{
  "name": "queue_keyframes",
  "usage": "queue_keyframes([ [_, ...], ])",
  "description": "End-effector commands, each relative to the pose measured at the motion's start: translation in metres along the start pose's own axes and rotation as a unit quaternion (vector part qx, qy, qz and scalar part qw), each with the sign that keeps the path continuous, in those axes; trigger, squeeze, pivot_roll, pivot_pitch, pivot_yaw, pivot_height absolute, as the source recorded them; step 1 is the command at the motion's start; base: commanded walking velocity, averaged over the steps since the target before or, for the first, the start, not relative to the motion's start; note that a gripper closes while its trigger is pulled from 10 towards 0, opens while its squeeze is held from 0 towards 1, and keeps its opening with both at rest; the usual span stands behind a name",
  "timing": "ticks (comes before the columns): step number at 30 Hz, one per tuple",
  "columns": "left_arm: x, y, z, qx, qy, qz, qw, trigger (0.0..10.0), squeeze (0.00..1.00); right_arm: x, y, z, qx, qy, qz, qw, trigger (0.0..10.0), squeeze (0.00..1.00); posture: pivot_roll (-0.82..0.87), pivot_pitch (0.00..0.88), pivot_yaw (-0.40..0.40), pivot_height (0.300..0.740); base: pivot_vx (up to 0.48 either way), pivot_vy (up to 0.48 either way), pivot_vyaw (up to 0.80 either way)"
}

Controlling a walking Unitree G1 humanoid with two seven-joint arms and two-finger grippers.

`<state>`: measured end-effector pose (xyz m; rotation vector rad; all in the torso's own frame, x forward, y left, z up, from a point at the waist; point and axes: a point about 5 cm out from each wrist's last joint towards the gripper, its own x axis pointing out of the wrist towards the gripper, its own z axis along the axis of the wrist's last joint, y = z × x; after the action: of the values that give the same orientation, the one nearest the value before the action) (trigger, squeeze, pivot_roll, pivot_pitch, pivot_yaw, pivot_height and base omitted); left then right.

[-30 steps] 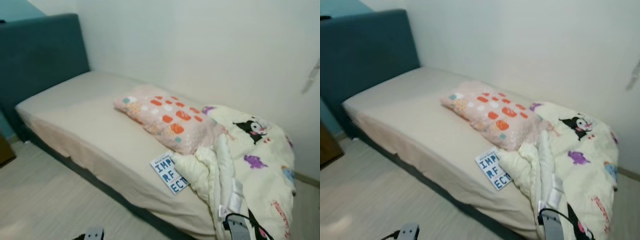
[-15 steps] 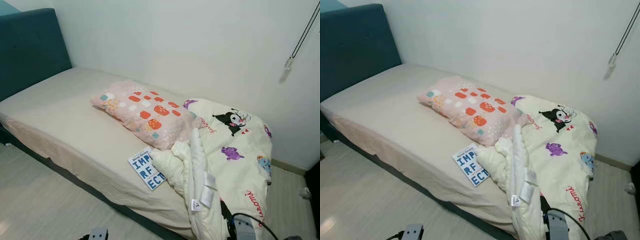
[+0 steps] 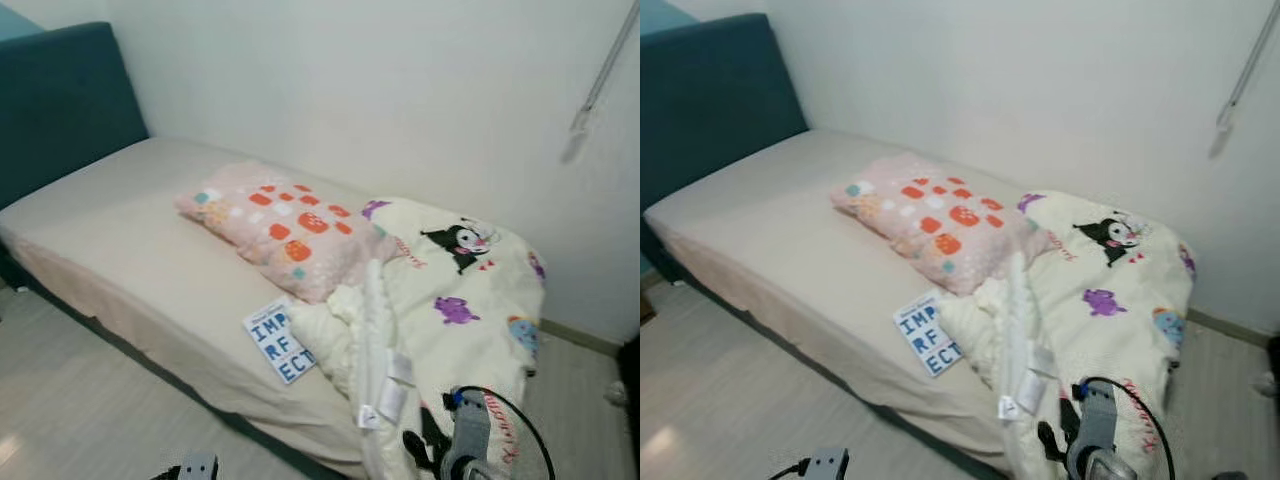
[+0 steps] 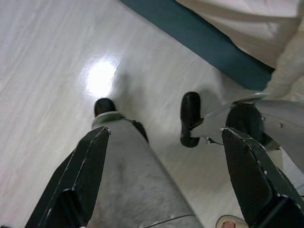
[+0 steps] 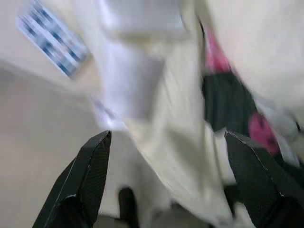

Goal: Clean up the room

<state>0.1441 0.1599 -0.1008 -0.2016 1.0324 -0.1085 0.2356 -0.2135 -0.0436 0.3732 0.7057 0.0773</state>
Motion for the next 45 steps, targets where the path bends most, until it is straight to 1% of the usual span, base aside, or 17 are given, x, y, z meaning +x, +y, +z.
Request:
queue_keyframes([
  [1,-0.002,0.003,-0.005,-0.003,0.009,0.005,1.0,10.0,0.0,0.009,0.021,0.02,0.017,-0.043,0.076,0.996,10.0,0.0,-0.08,0.0,-0.031,0.716,0.0,0.0,0.0],
  [2,-0.002,0.003,-0.005,-0.003,0.009,0.005,1.0,10.0,0.0,0.009,0.021,0.02,0.017,-0.043,0.076,0.996,10.0,0.0,-0.08,0.0,-0.031,0.716,0.0,0.0,0.0],
  [5,-0.002,0.004,-0.006,0.004,0.012,0.009,1.0,10.0,0.0,0.014,0.036,0.045,0.008,-0.077,0.124,0.989,10.0,0.0,-0.09,0.0,-0.03,0.716,0.0,0.0,0.0],
  [8,-0.002,0.004,-0.006,0.005,0.012,0.01,1.0,10.0,0.0,0.015,0.039,0.05,0.003,-0.083,0.126,0.989,10.0,0.0,-0.09,0.0,-0.031,0.716,0.0,0.0,0.0],
  [9,-0.002,0.005,-0.006,0.005,0.011,0.011,1.0,10.0,0.0,0.019,0.045,0.057,-0.011,-0.077,0.123,0.989,10.0,0.0,-0.08,0.0,-0.032,0.711,0.0,0.0,0.0],
  [11,-0.002,0.005,-0.005,0.005,0.008,0.011,1.0,10.0,0.0,0.021,0.05,0.067,-0.012,-0.088,0.121,0.989,10.0,0.0,-0.08,0.0,-0.031,0.701,0.0,0.0,0.0],
  [14,-0.002,0.005,-0.004,0.004,0.006,0.009,1.0,10.0,0.0,0.021,0.05,0.077,-0.013,-0.106,0.114,0.988,10.0,0.0,-0.08,0.0,-0.027,0.687,0.0,0.0,0.0],
  [17,-0.002,0.005,-0.004,0.004,0.005,0.008,1.0,10.0,0.0,0.021,0.05,0.08,-0.015,-0.111,0.112,0.987,10.0,0.0,-0.08,0.0,-0.027,0.682,0.0,0.0,0.0],
  [19,-0.002,0.004,-0.003,0.004,0.003,0.005,1.0,10.0,0.0,0.02,0.048,0.089,-0.013,-0.126,0.109,0.986,10.0,0.0,-0.08,0.0,-0.022,0.667,0.0,0.0,0.0],
  [23,-0.001,0.005,0.007,0.001,-0.017,-0.001,1.0,10.0,0.0,0.018,0.045,0.104,-0.016,-0.149,0.098,0.984,10.0,0.0,-0.09,0.0,-0.022,0.647,0.0,0.0,0.0],
  [29,0.0,0.009,0.018,-0.003,-0.031,0.004,1.0,10.0,0.0,0.017,0.045,0.113,-0.028,-0.16,0.1,0.982,10.0,0.0,-0.09,0.0,-0.024,0.632,0.0,0.0,0.0],
  [31,0.0,0.009,0.018,-0.003,-0.031,0.004,1.0,10.0,0.0,0.017,0.045,0.113,-0.028,-0.16,0.1,0.982,10.0,0.0,-0.09,0.0,-0.024,0.632,0.0,0.0,0.0],
  [34,0.0,0.009,0.021,-0.003,-0.036,0.002,0.999,10.0,0.0,0.015,0.049,0.126,-0.049,-0.176,0.105,0.977,10.0,0.0,-0.09,0.0,-0.02,0.617,0.0,0.0,0.0],
  [37,0.001,0.007,0.02,-0.003,-0.035,-0.001,0.999,10.0,0.0,0.015,0.052,0.128,-0.079,-0.176,0.11,0.975,10.0,0.0,-0.09,0.0,-0.02,0.602,0.0,0.0,0.0],
  [41,0.001,0.006,0.02,-0.003,-0.036,-0.002,0.999,10.0,0.0,0.015,0.053,0.128,-0.087,-0.175,0.111,0.974,10.0,0.0,-0.09,0.0,-0.02,0.597,0.0,0.0,0.0],
  [43,0.001,0.005,0.021,-0.004,-0.04,-0.004,0.999,10.0,0.0,0.015,0.055,0.13,-0.1,-0.177,0.115,0.972,10.0,0.0,-0.09,0.0,-0.02,0.587,0.0,0.0,0.0],
  [45,0.001,0.006,0.03,-0.008,-0.06,-0.006,0.998,10.0,0.0,0.014,0.059,0.134,-0.107,-0.186,0.13,0.968,10.0,0.0,-0.09,0.0,-0.021,0.577,0.0,0.0,0.0],
])
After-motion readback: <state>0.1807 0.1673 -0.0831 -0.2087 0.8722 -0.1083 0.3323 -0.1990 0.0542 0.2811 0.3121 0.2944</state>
